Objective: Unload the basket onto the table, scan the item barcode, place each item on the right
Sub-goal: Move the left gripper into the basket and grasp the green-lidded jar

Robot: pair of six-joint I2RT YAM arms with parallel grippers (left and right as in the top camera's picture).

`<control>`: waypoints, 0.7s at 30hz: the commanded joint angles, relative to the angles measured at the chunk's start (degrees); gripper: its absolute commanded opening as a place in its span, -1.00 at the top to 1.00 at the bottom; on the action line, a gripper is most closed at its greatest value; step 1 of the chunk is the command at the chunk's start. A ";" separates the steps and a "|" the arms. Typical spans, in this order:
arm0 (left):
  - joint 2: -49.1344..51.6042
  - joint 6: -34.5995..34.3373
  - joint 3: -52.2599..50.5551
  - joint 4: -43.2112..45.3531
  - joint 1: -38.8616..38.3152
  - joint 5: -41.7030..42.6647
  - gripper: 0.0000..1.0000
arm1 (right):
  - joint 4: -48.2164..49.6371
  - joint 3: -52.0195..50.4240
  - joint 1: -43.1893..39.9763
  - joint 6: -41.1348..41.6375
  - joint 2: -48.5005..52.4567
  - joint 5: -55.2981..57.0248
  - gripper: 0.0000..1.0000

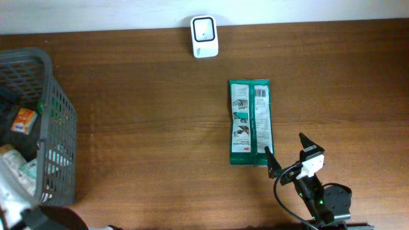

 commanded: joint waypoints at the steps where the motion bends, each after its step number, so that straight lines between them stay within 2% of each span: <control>1: 5.07 10.43 -1.36 0.81 0.15 7.50 -0.98 | -0.81 0.04 -0.31 -0.22 -0.39 0.04 -0.97; 3: 7.56 14.05 -1.38 1.33 0.15 11.15 -0.98 | -0.81 0.04 -0.31 -0.22 -0.39 0.04 -0.97; 8: 12.72 15.04 -1.40 2.40 0.07 11.82 -0.98 | -0.81 0.04 -0.31 -0.22 -0.39 0.04 -0.97; 12: 16.57 19.21 -1.40 2.60 -0.13 15.74 -0.98 | -0.81 0.04 -0.31 -0.22 -0.39 0.04 -0.97; 21: 20.39 22.53 -1.42 6.73 -1.90 15.82 -1.00 | -0.81 0.04 -0.31 -0.22 -0.39 0.04 -0.97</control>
